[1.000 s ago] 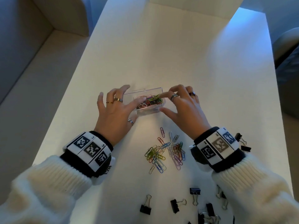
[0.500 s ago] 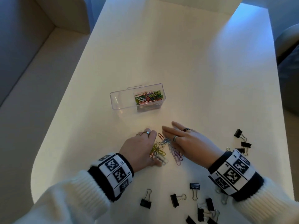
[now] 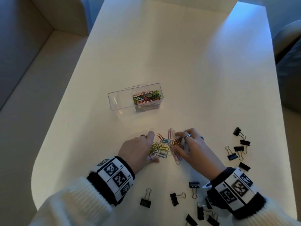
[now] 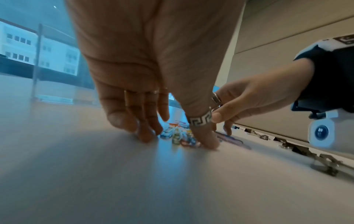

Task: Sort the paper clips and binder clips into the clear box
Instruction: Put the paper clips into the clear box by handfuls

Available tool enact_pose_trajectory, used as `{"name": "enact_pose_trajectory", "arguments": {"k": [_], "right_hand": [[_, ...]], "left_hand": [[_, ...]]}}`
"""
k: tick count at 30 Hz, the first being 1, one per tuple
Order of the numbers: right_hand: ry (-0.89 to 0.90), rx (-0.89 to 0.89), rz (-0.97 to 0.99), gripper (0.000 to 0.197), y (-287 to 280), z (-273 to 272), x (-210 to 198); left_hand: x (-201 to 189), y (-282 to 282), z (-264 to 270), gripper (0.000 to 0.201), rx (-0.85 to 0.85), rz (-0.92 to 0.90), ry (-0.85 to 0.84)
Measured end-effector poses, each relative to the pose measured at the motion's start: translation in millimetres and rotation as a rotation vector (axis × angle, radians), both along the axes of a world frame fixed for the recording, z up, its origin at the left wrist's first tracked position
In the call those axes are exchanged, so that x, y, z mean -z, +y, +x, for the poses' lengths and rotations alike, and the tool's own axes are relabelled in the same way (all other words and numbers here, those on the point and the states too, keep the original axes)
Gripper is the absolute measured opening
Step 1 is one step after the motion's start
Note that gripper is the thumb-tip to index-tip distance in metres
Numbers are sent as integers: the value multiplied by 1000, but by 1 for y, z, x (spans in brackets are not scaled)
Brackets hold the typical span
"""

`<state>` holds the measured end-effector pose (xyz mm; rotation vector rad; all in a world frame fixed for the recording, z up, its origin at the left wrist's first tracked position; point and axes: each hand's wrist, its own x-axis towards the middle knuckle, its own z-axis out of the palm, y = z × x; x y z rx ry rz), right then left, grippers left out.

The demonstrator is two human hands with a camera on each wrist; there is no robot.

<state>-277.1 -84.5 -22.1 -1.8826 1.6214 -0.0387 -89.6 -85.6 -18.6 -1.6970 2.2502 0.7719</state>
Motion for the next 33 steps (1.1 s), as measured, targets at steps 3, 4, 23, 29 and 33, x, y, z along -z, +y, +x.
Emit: {"name": "enact_pose_trajectory", "arguments": {"k": [3, 4, 23, 29, 33], "right_hand": [[20, 19, -20, 54, -1, 10, -4], [48, 44, -17, 59, -1, 10, -5], [72, -129, 63, 62, -10, 50, -2], [-57, -33, 44, 24, -18, 49, 6], [-102, 40, 39, 11, -23, 48, 10]], "left_hand": [[2, -1, -3, 64, -98, -60, 106], [4, 0, -2, 63, -124, -48, 149], [-45, -36, 39, 26, -283, -350, 685], [-53, -62, 49, 28, -274, -566, 620], [-45, -82, 51, 37, -257, -526, 401]]}}
